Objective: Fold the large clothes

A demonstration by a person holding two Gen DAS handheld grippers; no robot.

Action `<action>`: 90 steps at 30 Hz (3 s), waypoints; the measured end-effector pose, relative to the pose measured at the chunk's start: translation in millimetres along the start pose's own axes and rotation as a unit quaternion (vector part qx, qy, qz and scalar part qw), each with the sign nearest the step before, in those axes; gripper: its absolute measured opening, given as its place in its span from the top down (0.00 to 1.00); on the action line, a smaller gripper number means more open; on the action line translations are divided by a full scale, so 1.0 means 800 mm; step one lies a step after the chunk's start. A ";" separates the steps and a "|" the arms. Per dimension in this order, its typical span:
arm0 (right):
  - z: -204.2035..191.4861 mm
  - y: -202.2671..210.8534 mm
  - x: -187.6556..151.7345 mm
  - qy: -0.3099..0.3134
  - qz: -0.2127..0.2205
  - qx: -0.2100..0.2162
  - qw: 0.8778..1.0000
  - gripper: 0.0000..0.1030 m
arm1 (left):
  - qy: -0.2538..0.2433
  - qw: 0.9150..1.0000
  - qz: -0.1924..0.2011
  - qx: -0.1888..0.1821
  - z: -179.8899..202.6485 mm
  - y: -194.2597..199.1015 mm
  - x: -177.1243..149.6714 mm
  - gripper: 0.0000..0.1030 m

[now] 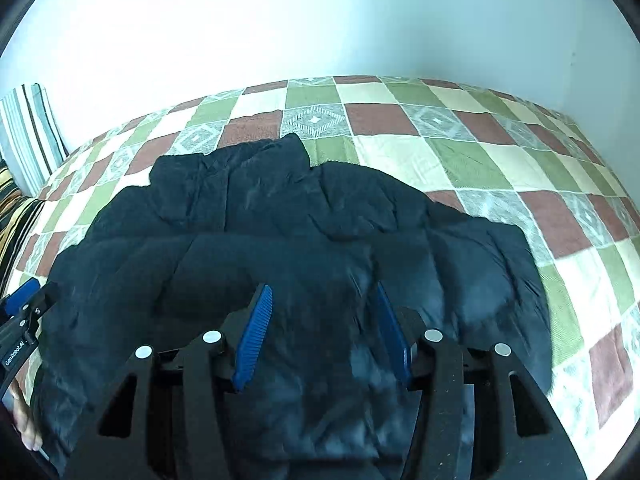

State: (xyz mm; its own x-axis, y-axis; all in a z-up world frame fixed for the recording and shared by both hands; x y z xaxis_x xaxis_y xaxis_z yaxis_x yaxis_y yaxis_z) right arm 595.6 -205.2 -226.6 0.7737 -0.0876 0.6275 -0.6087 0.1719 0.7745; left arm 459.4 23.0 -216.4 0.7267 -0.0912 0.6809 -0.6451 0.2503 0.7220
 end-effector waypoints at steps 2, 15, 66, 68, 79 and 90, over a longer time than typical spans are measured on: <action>-0.008 -0.024 0.000 0.004 -0.017 -0.007 1.000 0.49 | 0.009 1.000 -0.020 -0.004 0.002 -0.028 0.007 0.51; -0.017 -0.042 -0.009 0.013 -0.036 -0.010 0.999 0.46 | -0.006 0.998 -0.067 0.016 0.005 -0.072 -0.012 0.49; 0.260 0.176 -0.342 -0.083 -0.085 0.040 0.992 0.25 | 0.169 0.977 -0.058 -0.118 -0.095 0.252 -0.340 0.26; 0.256 0.181 -0.348 -0.082 -0.083 0.046 0.992 0.25 | 0.171 0.975 -0.059 -0.131 -0.090 0.251 -0.342 0.29; 0.251 0.200 -0.360 -0.086 -0.083 0.070 0.990 0.70 | 0.168 0.967 -0.071 -0.179 -0.069 0.252 -0.350 0.70; 0.261 0.235 -0.331 -0.149 -0.052 0.147 0.976 0.88 | 0.166 0.966 0.003 -0.199 -0.067 0.296 -0.301 0.90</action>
State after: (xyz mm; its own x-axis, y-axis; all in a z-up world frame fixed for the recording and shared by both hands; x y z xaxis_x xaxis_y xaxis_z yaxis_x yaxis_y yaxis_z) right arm 239.2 -354.8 -230.7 0.7756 -0.3789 0.5048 -0.5869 -0.1387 0.7977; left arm 143.9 155.9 -216.1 0.8010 0.2095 0.5608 -0.5565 0.6059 0.5686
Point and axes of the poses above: each gripper's, at about its wrist camera, not at the fingertips, and y roughly against the way its jaws point, z to its right, x to its top, the point moved 6 cm from there along -y, roughly the way its jaws point, and after that the axes turned 13 degrees about -x, right-handed, at the moved point
